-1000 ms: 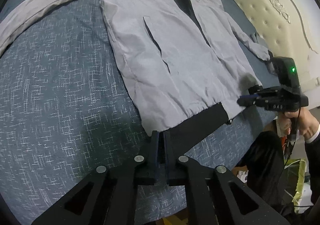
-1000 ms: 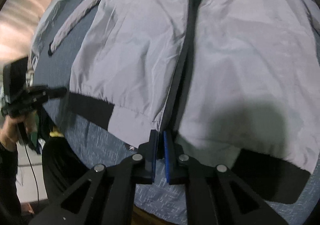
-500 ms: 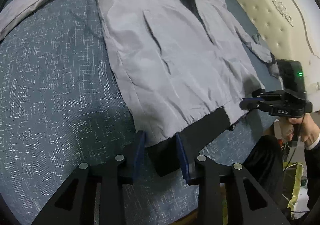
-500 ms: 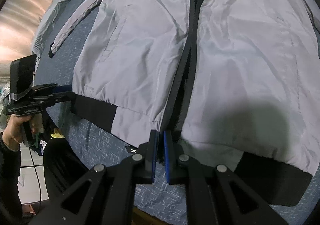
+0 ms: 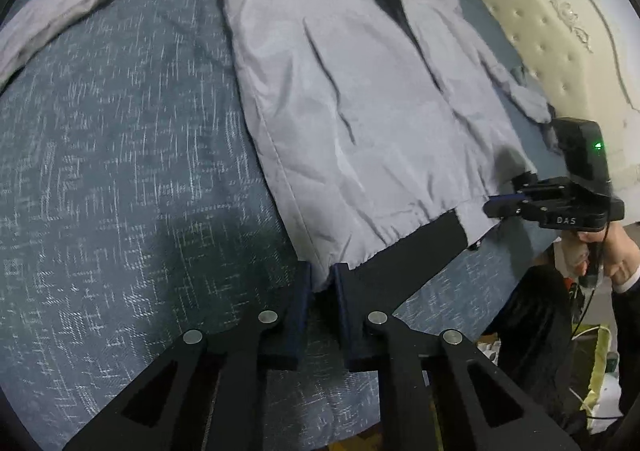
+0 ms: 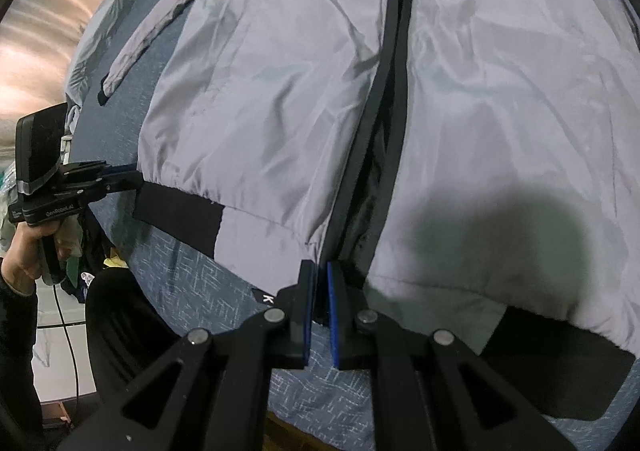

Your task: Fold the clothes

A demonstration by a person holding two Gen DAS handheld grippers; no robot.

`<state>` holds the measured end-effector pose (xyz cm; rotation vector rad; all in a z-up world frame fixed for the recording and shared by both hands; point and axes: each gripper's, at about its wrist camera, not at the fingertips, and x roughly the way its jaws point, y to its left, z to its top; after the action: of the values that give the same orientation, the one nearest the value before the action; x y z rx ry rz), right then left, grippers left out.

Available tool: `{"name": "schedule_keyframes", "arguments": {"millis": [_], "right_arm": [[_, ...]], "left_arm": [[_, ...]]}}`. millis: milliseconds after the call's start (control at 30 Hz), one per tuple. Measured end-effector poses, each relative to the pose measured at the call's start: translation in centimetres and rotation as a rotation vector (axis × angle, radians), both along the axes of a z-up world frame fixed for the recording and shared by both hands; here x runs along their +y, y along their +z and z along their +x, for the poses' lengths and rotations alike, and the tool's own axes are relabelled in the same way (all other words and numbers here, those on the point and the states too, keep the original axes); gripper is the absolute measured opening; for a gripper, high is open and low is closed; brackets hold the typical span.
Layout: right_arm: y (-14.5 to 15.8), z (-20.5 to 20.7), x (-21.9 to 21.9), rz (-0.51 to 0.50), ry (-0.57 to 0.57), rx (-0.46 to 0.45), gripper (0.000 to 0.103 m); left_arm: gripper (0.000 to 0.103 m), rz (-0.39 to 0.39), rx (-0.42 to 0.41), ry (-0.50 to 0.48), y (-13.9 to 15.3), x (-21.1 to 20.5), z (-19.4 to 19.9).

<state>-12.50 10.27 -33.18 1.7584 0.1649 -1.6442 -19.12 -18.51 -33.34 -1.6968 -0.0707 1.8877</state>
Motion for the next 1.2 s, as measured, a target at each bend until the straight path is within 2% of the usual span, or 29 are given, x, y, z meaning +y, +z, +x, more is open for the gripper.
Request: {"name": "schedule_keyframes", "arguments": {"millis": [100,200,333,400,467,533,667,700,733,800,867,933,967,1000,1100,1200], "right_arm": [[0.5,-0.3,0.3,-0.003,-0.005,-0.004,0.016],[2.2,-1.3,1.5,-0.037,-0.041,0.010,0.017],[5.2,-2.8,1.8,-0.102,-0.058,0.087,0.017],[5.4,-3.5,1.1,-0.121,-0.067,0.100,0.017],[5.0,-4.0,0.1,-0.124,-0.074,0.103,0.017],[3.4,-4.3,-1.2,-0.108,-0.084,0.092,0.017],[-0.4,-4.7,-2.2,-0.050,-0.100,0.038,0.017],[-1.1,-4.8,-2.1,-0.047,-0.110,0.022,0.017],[-1.4,-5.0,-1.9,-0.051,-0.120,0.011,0.017],[-0.7,-5.4,-1.3,-0.092,-0.136,0.018,0.017],[1.7,-6.3,0.1,-0.157,-0.143,0.074,0.017],[4.0,-7.9,2.5,-0.200,-0.181,0.122,0.024],[4.9,-8.8,4.0,-0.214,-0.209,0.140,0.032],[5.7,-9.8,5.7,-0.223,-0.242,0.160,0.034],[7.7,-13.1,12.4,-0.225,-0.366,0.226,0.034],[8.8,-16.0,19.1,-0.196,-0.484,0.271,0.034]], "left_arm": [[0.014,-0.030,0.001,-0.009,0.0,0.5,-0.1],[0.016,-0.042,0.028,-0.002,1.5,0.5,-0.4],[0.017,-0.049,0.105,0.028,4.4,-0.6,-1.1],[0.019,-0.032,0.147,0.052,6.0,-0.7,-1.9],[0.029,-0.010,0.180,0.084,7.4,-0.6,-2.7],[0.048,0.012,0.206,0.112,8.2,-0.5,-3.6],[0.061,0.071,0.242,0.172,9.3,1.0,-4.9],[0.071,0.086,0.249,0.183,9.4,1.4,-5.1],[0.079,0.101,0.253,0.193,9.4,1.9,-5.3],[0.087,0.129,0.260,0.214,9.5,2.6,-5.9],[0.094,0.147,0.263,0.231,9.4,3.1,-6.4],[0.098,0.156,0.269,0.248,9.2,3.6,-6.9],[0.100,0.150,0.275,0.258,9.1,3.9,-7.2],[0.103,0.152,0.279,0.267,9.0,4.1,-7.5],[0.103,0.178,0.286,0.281,8.5,4.9,-8.2],[0.103,0.172,0.311,0.277,8.2,6.0,-8.9]]}}
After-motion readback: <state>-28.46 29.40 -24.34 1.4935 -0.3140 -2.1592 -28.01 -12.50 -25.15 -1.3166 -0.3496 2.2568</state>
